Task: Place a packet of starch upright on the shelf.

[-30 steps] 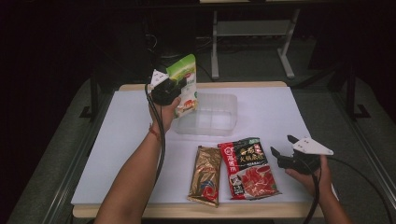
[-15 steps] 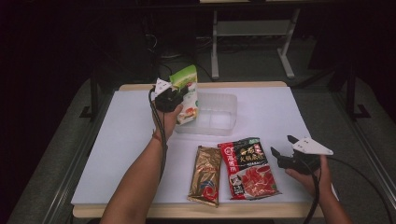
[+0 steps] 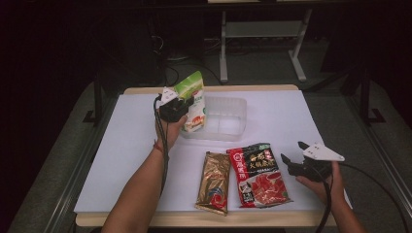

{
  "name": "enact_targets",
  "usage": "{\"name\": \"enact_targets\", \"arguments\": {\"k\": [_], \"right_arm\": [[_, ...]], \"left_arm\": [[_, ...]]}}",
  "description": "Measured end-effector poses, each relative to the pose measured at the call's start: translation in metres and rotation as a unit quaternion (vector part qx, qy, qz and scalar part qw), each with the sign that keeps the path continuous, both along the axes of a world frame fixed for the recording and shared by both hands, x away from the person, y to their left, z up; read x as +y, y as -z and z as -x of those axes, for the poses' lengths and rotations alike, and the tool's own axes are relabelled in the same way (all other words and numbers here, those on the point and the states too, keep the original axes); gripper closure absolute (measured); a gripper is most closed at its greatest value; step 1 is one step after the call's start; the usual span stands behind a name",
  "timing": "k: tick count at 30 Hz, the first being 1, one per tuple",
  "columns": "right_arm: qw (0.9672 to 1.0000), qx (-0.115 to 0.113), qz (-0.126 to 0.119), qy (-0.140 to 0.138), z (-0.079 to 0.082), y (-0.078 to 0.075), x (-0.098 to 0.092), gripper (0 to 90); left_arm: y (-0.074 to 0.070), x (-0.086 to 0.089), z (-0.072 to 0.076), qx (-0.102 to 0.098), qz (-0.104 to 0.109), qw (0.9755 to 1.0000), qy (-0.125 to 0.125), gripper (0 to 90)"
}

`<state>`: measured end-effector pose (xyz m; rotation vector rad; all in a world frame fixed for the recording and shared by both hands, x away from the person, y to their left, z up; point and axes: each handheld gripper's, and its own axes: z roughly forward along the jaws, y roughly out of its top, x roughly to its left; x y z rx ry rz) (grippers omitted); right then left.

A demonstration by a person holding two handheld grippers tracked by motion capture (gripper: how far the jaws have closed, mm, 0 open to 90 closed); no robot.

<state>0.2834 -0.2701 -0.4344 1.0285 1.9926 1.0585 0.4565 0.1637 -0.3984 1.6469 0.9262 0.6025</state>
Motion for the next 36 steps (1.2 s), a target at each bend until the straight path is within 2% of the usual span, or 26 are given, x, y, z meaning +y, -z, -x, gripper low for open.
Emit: {"name": "enact_targets", "arguments": {"k": [6, 10, 13, 20, 36], "right_arm": [[1.0000, 0.001, 0.001, 0.001, 0.000, 0.001, 0.000, 24.9], [1.0000, 0.002, 0.004, 0.001, -0.001, 0.002, 0.000, 24.9], [1.0000, 0.003, 0.006, 0.001, -0.001, 0.002, 0.001, 24.9], [1.0000, 0.004, 0.005, 0.002, -0.001, 0.002, 0.000, 24.9], [1.0000, 0.010, 0.001, 0.001, -0.006, 0.004, 0.001, 24.9]], "left_arm": [[0.005, 0.006, 0.003, 0.003, -0.006, 1.0000, -0.001, 84.5], [0.007, 0.006, 0.004, 0.001, -0.020, 0.9998, 0.004, 84.2], [0.010, 0.009, 0.005, 0.004, -0.012, 0.9999, 0.005, 83.7], [0.014, 0.010, 0.008, 0.005, -0.024, 0.9997, 0.008, 82.0], [0.012, 0.012, 0.010, 0.011, -0.052, 0.9984, 0.022, 76.8]]}}
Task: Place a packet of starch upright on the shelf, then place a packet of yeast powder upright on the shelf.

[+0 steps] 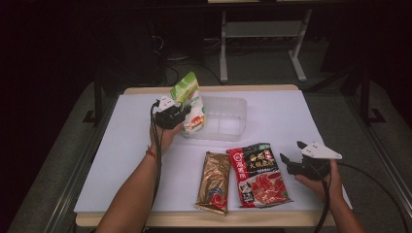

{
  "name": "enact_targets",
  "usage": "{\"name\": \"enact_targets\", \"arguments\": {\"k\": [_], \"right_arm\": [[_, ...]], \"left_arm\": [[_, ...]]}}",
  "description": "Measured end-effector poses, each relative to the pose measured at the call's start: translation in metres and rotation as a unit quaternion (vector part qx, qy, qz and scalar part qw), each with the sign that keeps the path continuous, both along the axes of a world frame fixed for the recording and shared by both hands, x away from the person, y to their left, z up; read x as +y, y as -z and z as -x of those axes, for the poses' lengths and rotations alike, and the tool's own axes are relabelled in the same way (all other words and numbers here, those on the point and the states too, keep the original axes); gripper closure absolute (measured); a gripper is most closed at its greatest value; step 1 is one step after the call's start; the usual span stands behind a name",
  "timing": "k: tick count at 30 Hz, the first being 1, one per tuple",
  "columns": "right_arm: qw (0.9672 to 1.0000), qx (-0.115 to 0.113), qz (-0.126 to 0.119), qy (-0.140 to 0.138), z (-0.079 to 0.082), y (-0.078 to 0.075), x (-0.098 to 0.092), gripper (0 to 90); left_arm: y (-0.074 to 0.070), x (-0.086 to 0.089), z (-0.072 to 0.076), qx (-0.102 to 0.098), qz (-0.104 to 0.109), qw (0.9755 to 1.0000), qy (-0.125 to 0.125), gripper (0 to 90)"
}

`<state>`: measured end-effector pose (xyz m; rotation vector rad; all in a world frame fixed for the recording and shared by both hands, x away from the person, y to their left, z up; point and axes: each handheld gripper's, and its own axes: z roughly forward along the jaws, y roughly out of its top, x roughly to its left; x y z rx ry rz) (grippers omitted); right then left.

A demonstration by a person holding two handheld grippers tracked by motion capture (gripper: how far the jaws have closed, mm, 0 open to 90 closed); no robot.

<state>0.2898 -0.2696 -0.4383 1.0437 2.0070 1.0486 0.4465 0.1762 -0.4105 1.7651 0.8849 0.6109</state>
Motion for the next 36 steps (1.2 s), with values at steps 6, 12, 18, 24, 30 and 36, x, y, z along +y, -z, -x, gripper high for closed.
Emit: {"name": "enact_targets", "arguments": {"k": [6, 12, 18, 24, 30, 36], "right_arm": [[1.0000, 0.002, 0.000, -0.001, -0.001, 0.000, 0.001, 24.9], [1.0000, 0.004, 0.001, -0.001, -0.002, 0.001, 0.001, 24.9], [1.0000, 0.005, -0.002, -0.002, -0.001, 0.000, 0.001, 24.9], [1.0000, 0.006, 0.004, -0.004, 0.001, -0.001, 0.004, 24.9], [1.0000, 0.002, 0.004, -0.004, 0.002, -0.002, 0.004, 24.9], [1.0000, 0.001, 0.007, -0.006, 0.004, -0.002, 0.004, 24.9]], "left_arm": [[-0.002, 0.002, 0.002, 0.003, -0.010, 0.9999, 0.009, 74.4], [-0.012, 0.008, 0.013, -0.005, -0.017, 0.9995, 0.027, 63.0], [-0.027, 0.023, 0.039, -0.012, -0.031, 0.9983, 0.047, 44.1], [-0.035, 0.040, 0.077, -0.010, -0.047, 0.9952, 0.086, 33.6], [-0.032, 0.052, 0.104, 0.018, -0.065, 0.9903, 0.121, 27.6], [-0.021, 0.058, 0.118, 0.059, -0.025, 0.9851, 0.160, 24.5]]}}
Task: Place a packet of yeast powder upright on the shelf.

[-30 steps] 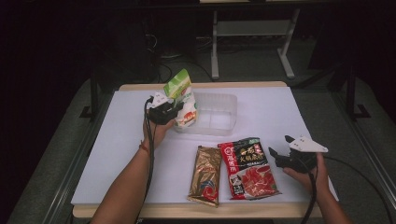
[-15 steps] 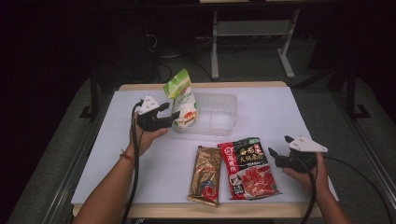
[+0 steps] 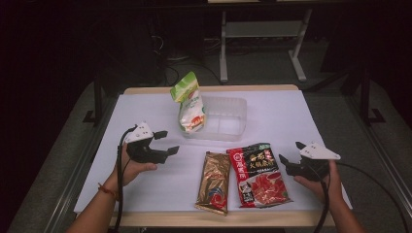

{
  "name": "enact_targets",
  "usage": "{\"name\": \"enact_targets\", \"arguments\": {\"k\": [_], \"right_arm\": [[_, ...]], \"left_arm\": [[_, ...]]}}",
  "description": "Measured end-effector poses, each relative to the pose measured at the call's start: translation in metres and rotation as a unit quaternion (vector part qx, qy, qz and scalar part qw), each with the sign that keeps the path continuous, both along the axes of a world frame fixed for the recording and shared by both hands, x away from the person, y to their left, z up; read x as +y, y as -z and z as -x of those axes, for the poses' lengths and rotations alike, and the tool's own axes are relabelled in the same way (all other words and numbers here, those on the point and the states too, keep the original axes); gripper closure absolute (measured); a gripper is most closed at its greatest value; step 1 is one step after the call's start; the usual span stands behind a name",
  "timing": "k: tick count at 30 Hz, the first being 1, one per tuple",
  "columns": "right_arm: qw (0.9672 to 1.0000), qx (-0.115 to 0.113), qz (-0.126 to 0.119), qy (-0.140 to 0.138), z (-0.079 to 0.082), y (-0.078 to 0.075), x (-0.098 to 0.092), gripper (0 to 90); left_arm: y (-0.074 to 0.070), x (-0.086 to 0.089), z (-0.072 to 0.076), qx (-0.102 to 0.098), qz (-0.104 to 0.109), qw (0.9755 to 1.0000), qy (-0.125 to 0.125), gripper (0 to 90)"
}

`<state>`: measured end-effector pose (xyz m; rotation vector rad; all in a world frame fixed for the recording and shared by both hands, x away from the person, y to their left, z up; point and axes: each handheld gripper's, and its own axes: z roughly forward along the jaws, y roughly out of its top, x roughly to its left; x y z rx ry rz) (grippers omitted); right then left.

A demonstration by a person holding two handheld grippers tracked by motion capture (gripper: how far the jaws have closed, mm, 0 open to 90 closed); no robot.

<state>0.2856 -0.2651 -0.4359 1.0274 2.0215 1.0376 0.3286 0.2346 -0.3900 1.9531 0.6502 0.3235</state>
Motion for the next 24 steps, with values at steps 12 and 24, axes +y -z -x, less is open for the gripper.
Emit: {"name": "enact_targets", "arguments": {"k": [12, 24], "right_arm": [[1.0000, -0.005, 0.005, -0.001, 0.005, -0.002, -0.002, 24.9], [1.0000, 0.002, 0.003, 0.002, 0.007, 0.001, -0.004, 24.9]], "left_arm": [[0.036, -0.035, -0.002, 0.083, -0.008, 0.9938, 0.072, 22.0], [0.048, -0.089, -0.034, 0.159, -0.014, 0.9800, 0.120, 18.1]]}}
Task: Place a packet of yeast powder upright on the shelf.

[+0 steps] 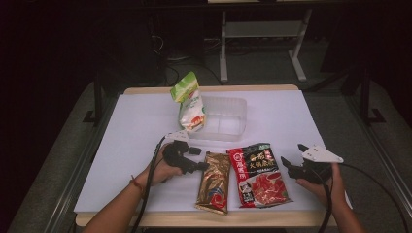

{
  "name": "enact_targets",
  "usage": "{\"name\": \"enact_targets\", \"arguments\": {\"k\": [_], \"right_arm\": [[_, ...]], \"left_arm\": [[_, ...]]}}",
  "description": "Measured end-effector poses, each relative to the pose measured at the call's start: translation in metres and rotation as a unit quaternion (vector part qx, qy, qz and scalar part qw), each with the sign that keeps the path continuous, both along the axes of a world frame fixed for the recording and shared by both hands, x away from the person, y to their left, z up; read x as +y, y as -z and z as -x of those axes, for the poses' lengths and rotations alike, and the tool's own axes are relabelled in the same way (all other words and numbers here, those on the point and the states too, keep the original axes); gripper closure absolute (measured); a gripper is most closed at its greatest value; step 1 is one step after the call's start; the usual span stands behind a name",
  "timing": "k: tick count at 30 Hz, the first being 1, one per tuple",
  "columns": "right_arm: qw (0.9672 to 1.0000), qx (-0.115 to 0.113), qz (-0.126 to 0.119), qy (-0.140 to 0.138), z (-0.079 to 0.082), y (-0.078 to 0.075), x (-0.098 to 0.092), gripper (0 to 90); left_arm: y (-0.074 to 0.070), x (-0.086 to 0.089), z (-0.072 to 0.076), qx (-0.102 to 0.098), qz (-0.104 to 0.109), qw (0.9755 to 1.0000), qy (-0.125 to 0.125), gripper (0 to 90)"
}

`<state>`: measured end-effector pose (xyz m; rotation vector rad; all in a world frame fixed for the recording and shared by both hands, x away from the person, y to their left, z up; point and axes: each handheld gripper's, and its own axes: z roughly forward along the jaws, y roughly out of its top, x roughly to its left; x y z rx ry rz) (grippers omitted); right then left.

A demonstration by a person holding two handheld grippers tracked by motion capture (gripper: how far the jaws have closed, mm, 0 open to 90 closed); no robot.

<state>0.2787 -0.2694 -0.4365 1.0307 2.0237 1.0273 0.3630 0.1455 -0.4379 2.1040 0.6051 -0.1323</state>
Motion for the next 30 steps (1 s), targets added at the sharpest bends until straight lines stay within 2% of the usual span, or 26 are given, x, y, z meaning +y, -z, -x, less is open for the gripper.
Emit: {"name": "enact_targets", "arguments": {"k": [3, 5, 8, 12, 14, 16, 21, 22, 23, 24, 25, 26, 28, 30], "right_arm": [[1.0000, 0.002, 0.001, -0.002, 0.000, 0.001, 0.000, 24.8], [1.0000, 0.002, 0.002, -0.002, 0.001, 0.000, -0.001, 24.9], [1.0000, 0.005, 0.001, -0.003, 0.001, 0.001, -0.001, 24.9], [0.9999, 0.008, 0.003, -0.005, 0.000, 0.002, 0.001, 24.8], [0.9999, 0.008, 0.005, -0.007, 0.000, 0.002, 0.001, 24.8], [0.9999, 0.009, 0.004, -0.008, 0.000, 0.003, 0.002, 24.8], [0.9999, 0.009, 0.006, -0.008, 0.000, 0.003, 0.001, 24.8], [0.9999, 0.009, 0.006, -0.008, 0.000, 0.002, 0.001, 24.8], [0.9999, 0.009, 0.006, -0.009, 0.000, 0.002, 0.001, 24.8], [0.9999, 0.009, 0.007, -0.009, 0.000, 0.002, 0.001, 24.8], [0.9999, 0.011, 0.007, -0.008, 0.000, 0.003, 0.001, 24.7], [0.9999, 0.011, 0.008, -0.008, 0.000, 0.003, 0.002, 24.7], [0.9999, 0.010, 0.009, -0.010, -0.001, 0.003, 0.002, 24.7], [0.9998, 0.011, 0.011, -0.011, -0.001, 0.003, 0.002, 24.6]], "left_arm": [[0.004, -0.009, -0.007, 0.001, -0.012, 0.9999, -0.009, 17.9], [0.007, -0.014, -0.011, 0.005, -0.019, 0.9998, -0.006, 17.0], [0.009, -0.023, -0.015, -0.004, -0.034, 0.9994, -0.003, 17.0], [0.015, -0.030, -0.024, 0.007, -0.036, 0.9993, -0.007, 13.6], [0.017, -0.030, -0.026, 0.012, -0.028, 0.9995, -0.010, 13.4], [0.017, -0.030, -0.026, 0.007, -0.031, 0.9995, -0.005, 13.6], [0.016, -0.036, -0.017, 0.007, -0.035, 0.9990, 0.027, 14.8], [0.016, -0.038, -0.016, 0.013, -0.030, 0.9987, 0.039, 17.5], [0.016, -0.040, -0.014, 0.021, -0.025, 0.9983, 0.048, 24.2], [0.016, -0.042, -0.013, 0.018, -0.029, 0.9983, 0.048, 25.2], [0.016, -0.043, -0.013, 0.023, -0.025, 0.9977, 0.059, 27.9], [0.015, -0.044, -0.012, 0.024, -0.026, 0.9975, 0.061, 35.7], [0.015, -0.046, -0.013, 0.034, -0.026, 0.9974, 0.058, 37.6], [0.015, -0.045, -0.015, 0.035, -0.023, 0.9976, 0.055, 42.8]]}}
